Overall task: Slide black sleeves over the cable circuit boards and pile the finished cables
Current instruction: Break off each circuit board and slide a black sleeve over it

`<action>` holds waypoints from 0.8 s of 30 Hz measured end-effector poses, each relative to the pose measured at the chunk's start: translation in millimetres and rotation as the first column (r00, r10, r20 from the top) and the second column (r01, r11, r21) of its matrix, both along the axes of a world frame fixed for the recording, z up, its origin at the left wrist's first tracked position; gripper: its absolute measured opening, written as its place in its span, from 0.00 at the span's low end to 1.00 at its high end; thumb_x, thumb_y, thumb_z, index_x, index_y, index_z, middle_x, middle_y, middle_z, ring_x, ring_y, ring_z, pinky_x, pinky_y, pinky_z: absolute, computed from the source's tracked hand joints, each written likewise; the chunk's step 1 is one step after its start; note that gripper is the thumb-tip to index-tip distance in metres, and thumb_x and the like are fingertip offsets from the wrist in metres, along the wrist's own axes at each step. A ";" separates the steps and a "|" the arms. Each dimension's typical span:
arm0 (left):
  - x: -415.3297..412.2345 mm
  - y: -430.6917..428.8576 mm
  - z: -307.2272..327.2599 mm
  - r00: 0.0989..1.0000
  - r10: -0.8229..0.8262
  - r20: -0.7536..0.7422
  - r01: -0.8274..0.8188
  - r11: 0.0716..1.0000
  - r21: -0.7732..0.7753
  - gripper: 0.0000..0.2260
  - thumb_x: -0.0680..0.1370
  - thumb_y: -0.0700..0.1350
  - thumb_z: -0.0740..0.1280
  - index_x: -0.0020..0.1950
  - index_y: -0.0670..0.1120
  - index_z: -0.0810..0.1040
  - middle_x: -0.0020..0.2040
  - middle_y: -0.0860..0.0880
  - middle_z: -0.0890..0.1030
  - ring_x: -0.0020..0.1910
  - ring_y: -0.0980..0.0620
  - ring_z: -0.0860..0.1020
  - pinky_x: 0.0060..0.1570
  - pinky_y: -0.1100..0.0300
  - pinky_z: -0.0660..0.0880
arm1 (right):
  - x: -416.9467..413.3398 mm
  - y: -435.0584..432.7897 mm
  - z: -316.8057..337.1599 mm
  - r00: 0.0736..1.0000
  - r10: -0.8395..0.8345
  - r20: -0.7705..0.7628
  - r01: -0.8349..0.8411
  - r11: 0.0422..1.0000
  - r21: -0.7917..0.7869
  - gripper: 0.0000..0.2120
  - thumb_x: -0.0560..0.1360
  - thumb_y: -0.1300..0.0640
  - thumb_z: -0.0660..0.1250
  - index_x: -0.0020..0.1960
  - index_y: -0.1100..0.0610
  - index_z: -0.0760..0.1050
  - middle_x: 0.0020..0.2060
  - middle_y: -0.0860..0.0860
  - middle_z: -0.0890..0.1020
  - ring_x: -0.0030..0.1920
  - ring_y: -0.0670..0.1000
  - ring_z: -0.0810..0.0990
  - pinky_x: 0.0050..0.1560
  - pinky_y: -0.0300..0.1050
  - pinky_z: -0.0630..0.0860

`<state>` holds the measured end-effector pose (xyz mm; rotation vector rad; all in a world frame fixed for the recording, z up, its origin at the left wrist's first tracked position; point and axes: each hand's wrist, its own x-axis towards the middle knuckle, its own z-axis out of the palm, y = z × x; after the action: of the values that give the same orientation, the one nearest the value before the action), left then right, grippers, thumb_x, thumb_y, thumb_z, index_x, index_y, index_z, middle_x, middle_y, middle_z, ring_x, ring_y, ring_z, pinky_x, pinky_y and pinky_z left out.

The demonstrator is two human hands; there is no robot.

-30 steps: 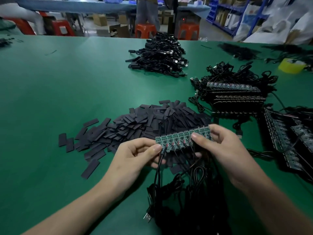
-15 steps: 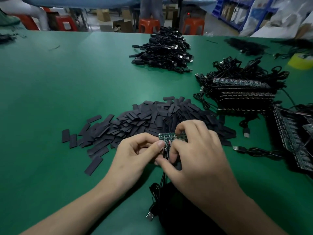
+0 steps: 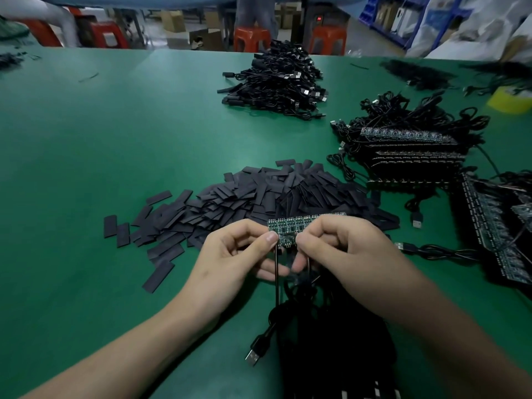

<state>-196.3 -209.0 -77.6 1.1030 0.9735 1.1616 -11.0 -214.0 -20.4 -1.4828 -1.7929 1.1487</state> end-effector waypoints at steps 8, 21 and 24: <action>-0.2 -0.6 -0.2 0.999 0.018 0.033 -0.016 0.999 -0.047 0.07 0.76 0.42 0.69 0.47 0.39 0.78 0.43 0.42 0.81 0.31 0.48 0.82 0.33 0.61 0.79 | 9.2 1.2 6.6 0.968 -0.021 -0.252 -0.038 0.973 -0.226 0.08 0.82 0.50 0.64 0.51 0.54 0.77 0.28 0.54 0.80 0.28 0.53 0.82 0.28 0.38 0.74; -0.6 -1.3 0.4 1.000 -0.003 0.000 0.003 0.999 -0.045 0.06 0.76 0.43 0.70 0.47 0.39 0.81 0.40 0.47 0.82 0.32 0.49 0.83 0.34 0.63 0.78 | 24.1 8.0 20.9 0.844 -0.081 0.531 -0.203 0.867 0.455 0.14 0.76 0.35 0.58 0.53 0.41 0.74 0.43 0.38 0.79 0.48 0.39 0.76 0.47 0.42 0.73; -0.1 -1.7 2.1 1.000 0.004 -0.012 -0.004 1.000 -0.027 0.07 0.74 0.43 0.70 0.47 0.39 0.81 0.37 0.47 0.82 0.33 0.50 0.83 0.35 0.63 0.79 | 10.5 25.4 10.9 0.817 0.060 0.574 -0.324 0.871 0.370 0.22 0.78 0.36 0.55 0.66 0.44 0.74 0.59 0.38 0.75 0.62 0.40 0.70 0.63 0.45 0.70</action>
<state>-196.4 -210.7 -75.5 1.0875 0.9984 1.1429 -0.6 -188.6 -9.5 -1.4357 -2.4442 0.3213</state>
